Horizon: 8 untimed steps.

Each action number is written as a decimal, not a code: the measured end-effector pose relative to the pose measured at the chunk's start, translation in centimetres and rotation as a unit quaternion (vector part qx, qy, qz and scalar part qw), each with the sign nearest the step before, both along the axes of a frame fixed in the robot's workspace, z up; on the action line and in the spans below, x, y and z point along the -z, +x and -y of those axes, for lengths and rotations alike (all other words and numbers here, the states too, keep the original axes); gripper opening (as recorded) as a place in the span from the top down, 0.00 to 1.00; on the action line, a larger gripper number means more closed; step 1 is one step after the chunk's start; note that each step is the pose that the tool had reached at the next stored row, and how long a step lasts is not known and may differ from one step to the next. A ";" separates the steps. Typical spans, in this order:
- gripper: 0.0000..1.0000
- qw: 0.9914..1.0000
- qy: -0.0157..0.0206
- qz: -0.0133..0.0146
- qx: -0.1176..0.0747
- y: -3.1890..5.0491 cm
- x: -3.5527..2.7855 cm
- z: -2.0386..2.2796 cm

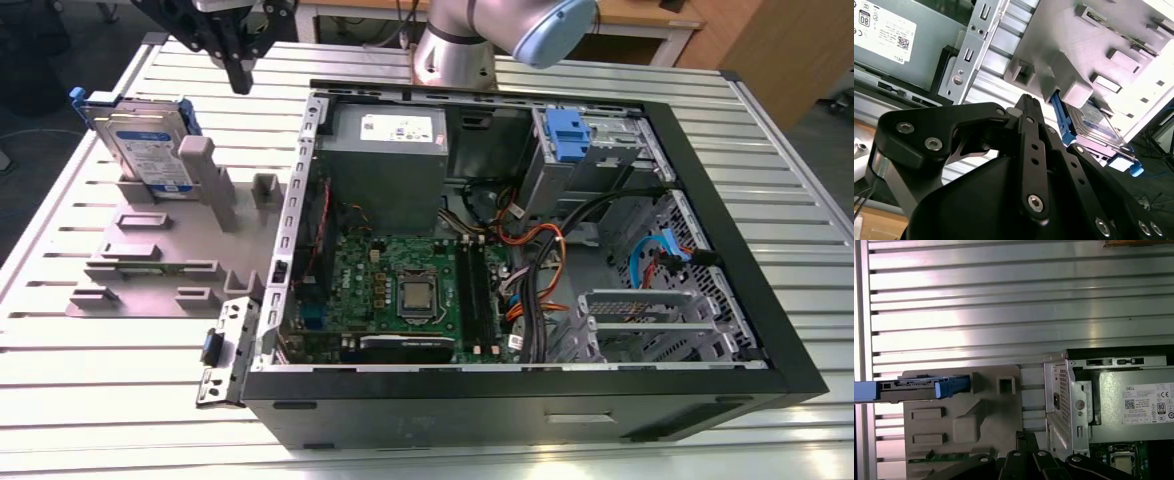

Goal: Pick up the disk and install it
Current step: 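Reach for the disk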

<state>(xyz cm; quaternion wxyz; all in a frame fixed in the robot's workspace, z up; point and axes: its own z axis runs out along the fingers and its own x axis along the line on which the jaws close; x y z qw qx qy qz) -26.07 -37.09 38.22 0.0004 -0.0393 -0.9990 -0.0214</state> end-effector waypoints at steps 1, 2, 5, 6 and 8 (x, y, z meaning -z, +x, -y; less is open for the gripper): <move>0.89 1.000 0.000 -0.001 0.000 -0.13 0.02 -0.02; 0.89 1.000 0.000 -0.001 0.000 -0.25 0.04 -0.05; 0.89 1.000 0.000 -0.004 0.000 -0.65 0.08 -0.13; 0.89 1.000 0.000 -0.004 0.000 -0.80 0.09 -0.17; 0.89 1.000 0.000 -0.005 0.000 -1.11 0.13 -0.24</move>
